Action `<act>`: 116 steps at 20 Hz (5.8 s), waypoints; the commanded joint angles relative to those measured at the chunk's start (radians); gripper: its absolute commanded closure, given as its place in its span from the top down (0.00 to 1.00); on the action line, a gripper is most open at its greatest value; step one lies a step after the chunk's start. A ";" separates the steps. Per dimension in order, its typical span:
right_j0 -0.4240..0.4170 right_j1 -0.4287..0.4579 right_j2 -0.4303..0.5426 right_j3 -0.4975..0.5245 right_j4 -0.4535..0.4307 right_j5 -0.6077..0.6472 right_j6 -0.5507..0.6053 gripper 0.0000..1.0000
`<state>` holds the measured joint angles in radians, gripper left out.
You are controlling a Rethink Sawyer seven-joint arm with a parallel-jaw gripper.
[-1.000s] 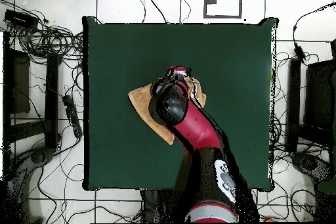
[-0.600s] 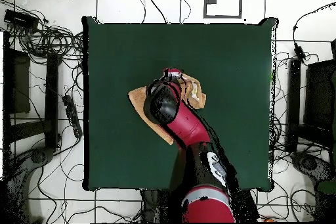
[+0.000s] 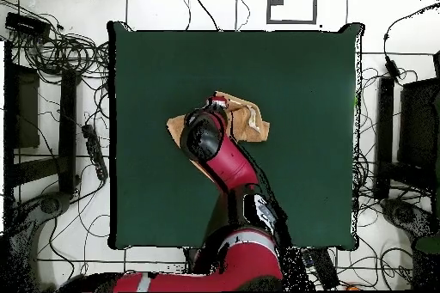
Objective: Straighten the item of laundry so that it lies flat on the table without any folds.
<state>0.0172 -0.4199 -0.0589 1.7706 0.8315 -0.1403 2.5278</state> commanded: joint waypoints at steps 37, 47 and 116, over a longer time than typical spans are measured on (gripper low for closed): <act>0.168 -0.013 -0.249 0.003 -0.043 0.417 0.132 0.00; 0.146 -0.017 -0.195 0.006 -0.084 0.356 0.125 1.00; 0.001 0.175 0.085 -0.056 -0.150 -0.036 0.185 0.00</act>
<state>-0.0231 -0.3360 -0.0579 1.7054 0.6222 -0.2029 2.5278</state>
